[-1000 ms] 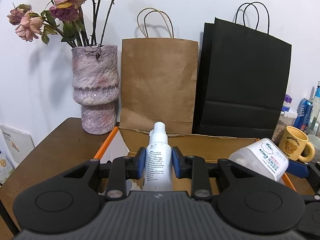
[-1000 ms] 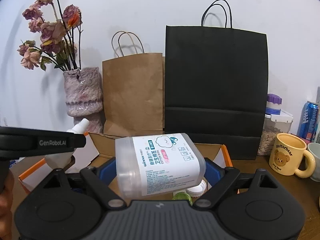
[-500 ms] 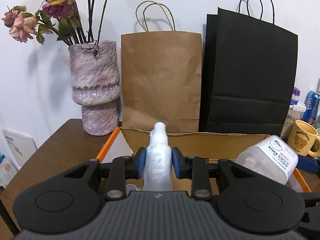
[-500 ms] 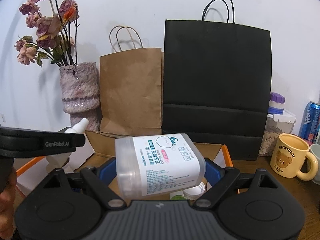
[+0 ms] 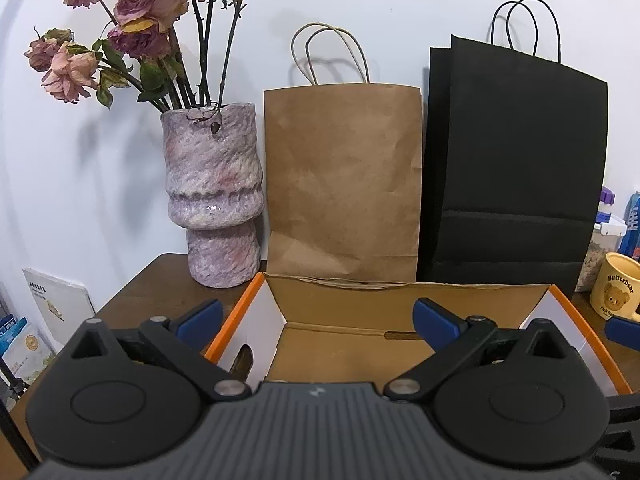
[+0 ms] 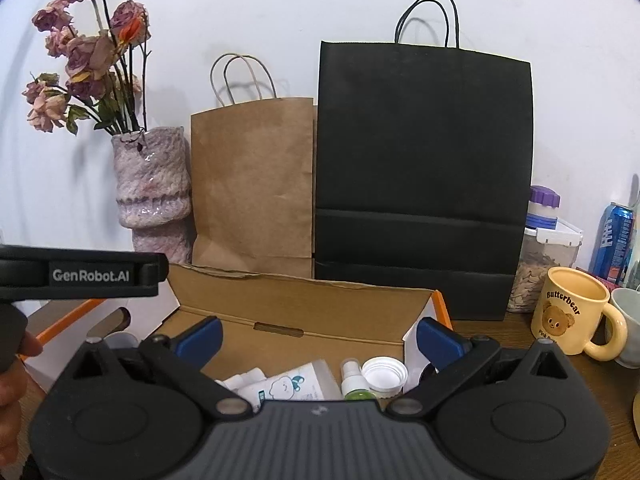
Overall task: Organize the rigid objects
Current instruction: 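Withdraw both open tools upward from the box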
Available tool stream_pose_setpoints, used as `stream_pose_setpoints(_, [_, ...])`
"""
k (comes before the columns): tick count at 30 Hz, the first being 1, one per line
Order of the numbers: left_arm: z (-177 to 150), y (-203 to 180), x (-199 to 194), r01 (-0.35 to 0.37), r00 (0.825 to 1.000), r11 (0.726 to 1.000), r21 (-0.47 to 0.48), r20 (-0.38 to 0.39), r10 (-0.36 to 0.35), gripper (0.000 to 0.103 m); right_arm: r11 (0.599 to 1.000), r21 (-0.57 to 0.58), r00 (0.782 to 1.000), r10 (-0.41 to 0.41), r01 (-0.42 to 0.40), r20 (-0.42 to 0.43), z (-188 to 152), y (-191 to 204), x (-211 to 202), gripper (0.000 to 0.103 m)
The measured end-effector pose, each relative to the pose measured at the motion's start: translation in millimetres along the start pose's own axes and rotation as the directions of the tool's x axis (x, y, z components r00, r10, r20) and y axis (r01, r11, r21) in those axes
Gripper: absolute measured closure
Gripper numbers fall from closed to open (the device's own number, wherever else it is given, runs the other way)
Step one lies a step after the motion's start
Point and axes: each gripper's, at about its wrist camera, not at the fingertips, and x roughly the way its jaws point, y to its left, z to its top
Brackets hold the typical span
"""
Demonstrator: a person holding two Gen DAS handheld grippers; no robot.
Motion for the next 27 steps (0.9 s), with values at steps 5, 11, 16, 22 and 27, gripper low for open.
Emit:
stream_pose_setpoints(5, [1.4, 0.5, -0.9, 0.002, 1.000, 1.000, -0.004, 0.003, -0.002, 0.000, 1.000, -0.001, 1.000, -0.006, 0.006, -0.005, -0.9, -0.8, 0.5, 0.000])
stream_pose_setpoints(11, [1.6, 0.4, -1.8, 0.002, 1.000, 1.000, -0.004, 0.004, -0.002, 0.000, 1.000, -0.005, 1.000, -0.002, 0.002, -0.006, 0.0, -0.1, -0.6, 0.000])
stream_pose_setpoints(16, [2.2, 1.4, -6.5, 0.004, 1.000, 1.000, -0.007, 0.010, -0.004, 0.000, 1.000, -0.007, 1.000, -0.002, 0.002, -0.002, 0.5, -0.7, -5.0, 0.000])
stream_pose_setpoints(22, [2.5, 7.3, -18.6, 0.003, 1.000, 1.000, -0.026, 0.013, -0.003, 0.000, 1.000, -0.007, 1.000, 0.012, -0.012, 0.008, -0.7, -1.4, -16.8, 0.000])
stream_pose_setpoints(27, [-1.1, 9.9, -31.5, 0.002, 1.000, 1.000, -0.015, 0.019, -0.001, 0.000, 1.000, -0.025, 1.000, 0.006, -0.005, 0.017, -3.0, -1.8, -29.2, 0.000])
